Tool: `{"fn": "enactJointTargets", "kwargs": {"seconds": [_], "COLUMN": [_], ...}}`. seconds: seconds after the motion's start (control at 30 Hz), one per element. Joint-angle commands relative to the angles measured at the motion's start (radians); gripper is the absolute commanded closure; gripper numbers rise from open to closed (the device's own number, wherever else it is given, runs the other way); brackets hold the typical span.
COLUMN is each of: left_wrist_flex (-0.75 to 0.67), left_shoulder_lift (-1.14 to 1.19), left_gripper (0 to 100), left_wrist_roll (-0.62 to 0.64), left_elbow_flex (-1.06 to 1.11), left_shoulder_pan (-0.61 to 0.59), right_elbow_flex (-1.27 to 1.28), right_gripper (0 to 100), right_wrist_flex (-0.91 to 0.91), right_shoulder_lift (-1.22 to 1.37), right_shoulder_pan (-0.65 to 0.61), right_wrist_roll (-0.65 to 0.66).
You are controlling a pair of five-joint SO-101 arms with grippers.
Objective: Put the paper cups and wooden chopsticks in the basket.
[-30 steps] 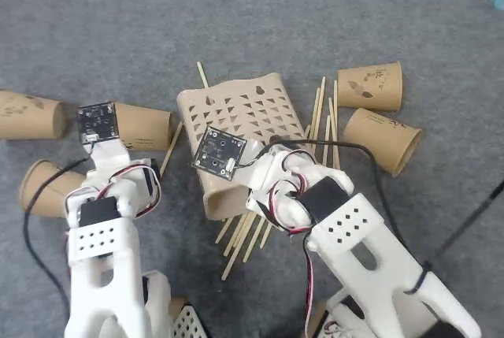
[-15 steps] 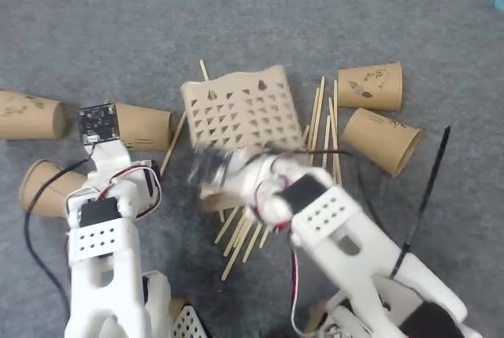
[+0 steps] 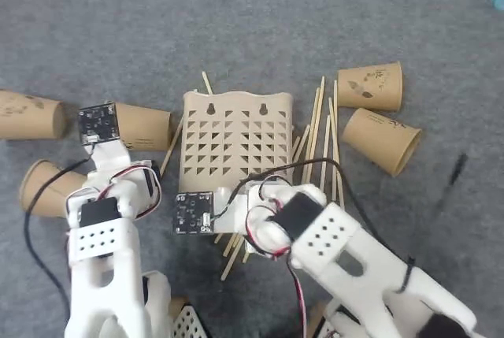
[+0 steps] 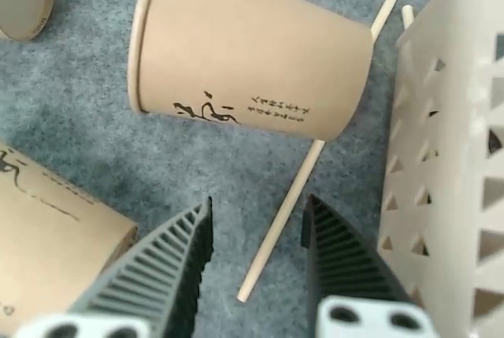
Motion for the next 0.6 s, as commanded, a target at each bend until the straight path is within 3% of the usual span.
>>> {"fn": "enactJointTargets", "kwargs": {"seconds": [0.0, 0.23, 0.57], "left_wrist_flex": [-0.025, -0.025, -0.025], "left_shoulder_lift": [-0.023, -0.023, -0.023], "left_gripper": [82, 82, 82], "left_wrist_roll": [-0.009, -0.009, -0.009], "left_elbow_flex": [-0.005, -0.005, -0.005], "left_shoulder_pan": [0.008, 0.008, 0.008], "right_elbow_flex": [-0.058, -0.058, -0.023], "right_gripper": [72.3, 72.4, 72.4], "right_wrist_flex": [0.008, 0.047, 0.065], "right_shoulder_lift": [-0.162, -0.338, -0.331], "right_shoulder_pan": [0.071, 0.131, 0.134], "right_wrist_roll": [-0.054, -0.157, -0.350]}}
